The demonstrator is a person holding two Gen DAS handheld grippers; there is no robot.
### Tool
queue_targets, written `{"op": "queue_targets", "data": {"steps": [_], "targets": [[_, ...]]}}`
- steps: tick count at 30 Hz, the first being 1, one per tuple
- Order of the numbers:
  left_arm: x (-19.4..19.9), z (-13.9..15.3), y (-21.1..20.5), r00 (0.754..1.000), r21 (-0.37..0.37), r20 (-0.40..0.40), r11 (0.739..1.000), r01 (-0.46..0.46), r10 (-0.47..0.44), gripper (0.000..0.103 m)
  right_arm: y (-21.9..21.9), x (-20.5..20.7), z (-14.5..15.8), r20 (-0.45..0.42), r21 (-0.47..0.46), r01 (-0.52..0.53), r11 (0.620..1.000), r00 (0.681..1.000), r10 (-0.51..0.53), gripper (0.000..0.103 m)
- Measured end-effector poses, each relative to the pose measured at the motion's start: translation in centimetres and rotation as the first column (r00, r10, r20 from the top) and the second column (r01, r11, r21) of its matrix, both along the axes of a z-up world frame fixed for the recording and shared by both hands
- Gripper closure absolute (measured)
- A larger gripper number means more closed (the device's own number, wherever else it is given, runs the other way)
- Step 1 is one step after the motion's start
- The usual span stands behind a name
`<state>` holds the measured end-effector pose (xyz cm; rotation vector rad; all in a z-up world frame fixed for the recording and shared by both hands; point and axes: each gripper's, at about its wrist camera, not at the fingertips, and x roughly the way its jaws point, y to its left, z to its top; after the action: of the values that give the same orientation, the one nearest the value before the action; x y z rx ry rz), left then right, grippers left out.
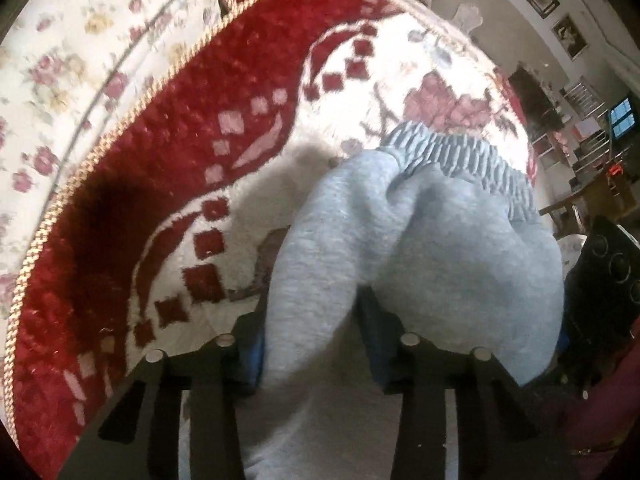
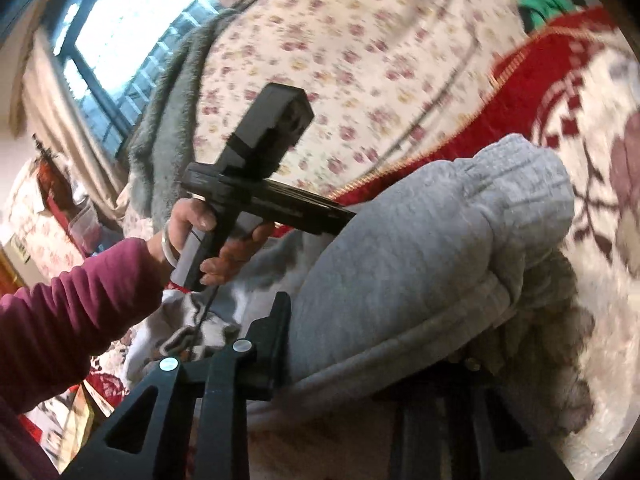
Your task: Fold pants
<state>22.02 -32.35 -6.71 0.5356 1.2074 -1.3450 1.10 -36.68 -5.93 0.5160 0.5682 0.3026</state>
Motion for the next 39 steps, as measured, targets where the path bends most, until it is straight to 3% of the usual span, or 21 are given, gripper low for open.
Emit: {"op": "queue_targets", "data": {"steps": [10,18,24,27,30,34,37,39], "targets": [[-1.1,5.7,3.1,0.997,-0.082,0.056,0.995,-0.049,0.054,0.069,3.6,-0.3,4.4,0.091,-0.110,-0.065,0.992,0.993,0.075,0.071],[-1.9,11.9,9.9,0.983,-0.149,0.113,0.981,-0.125,0.143,0.070,9.7,-0.2,8.7,0.162,-0.212,-0.171,0.962,0.965,0.207,0.072],[-2.3,14.1,16.6,0.965,-0.228,0.098,0.949,-0.217,0.245,0.075,15.2,0.6,10.1,0.158,-0.266,-0.259,0.929,0.939,0.307,0.074],[-2.5,14.9,21.2,0.950,-0.285,0.069,0.919,-0.273,0.304,0.077,18.4,0.7,10.8,0.153,-0.305,-0.309,0.901,0.918,0.366,0.074],[-2.6,15.4,26.2,0.925,-0.336,0.033,0.876,-0.346,0.379,0.078,22.0,0.8,11.2,0.140,-0.366,-0.355,0.860,0.893,0.428,0.074],[-2.5,14.1,33.4,0.863,-0.346,-0.001,0.809,-0.475,0.506,0.078,26.9,1.1,10.2,0.076,-0.465,-0.398,0.791,0.872,0.484,0.074],[-2.7,11.5,38.7,0.799,-0.321,-0.030,0.751,-0.577,0.601,0.078,31.0,1.0,8.0,-0.002,-0.576,-0.421,0.701,0.858,0.514,0.073],[-2.9,9.6,42.1,0.745,-0.300,-0.056,0.701,-0.647,0.664,0.078,34.3,1.0,5.8,-0.070,-0.674,-0.423,0.606,0.853,0.517,0.070]]}}
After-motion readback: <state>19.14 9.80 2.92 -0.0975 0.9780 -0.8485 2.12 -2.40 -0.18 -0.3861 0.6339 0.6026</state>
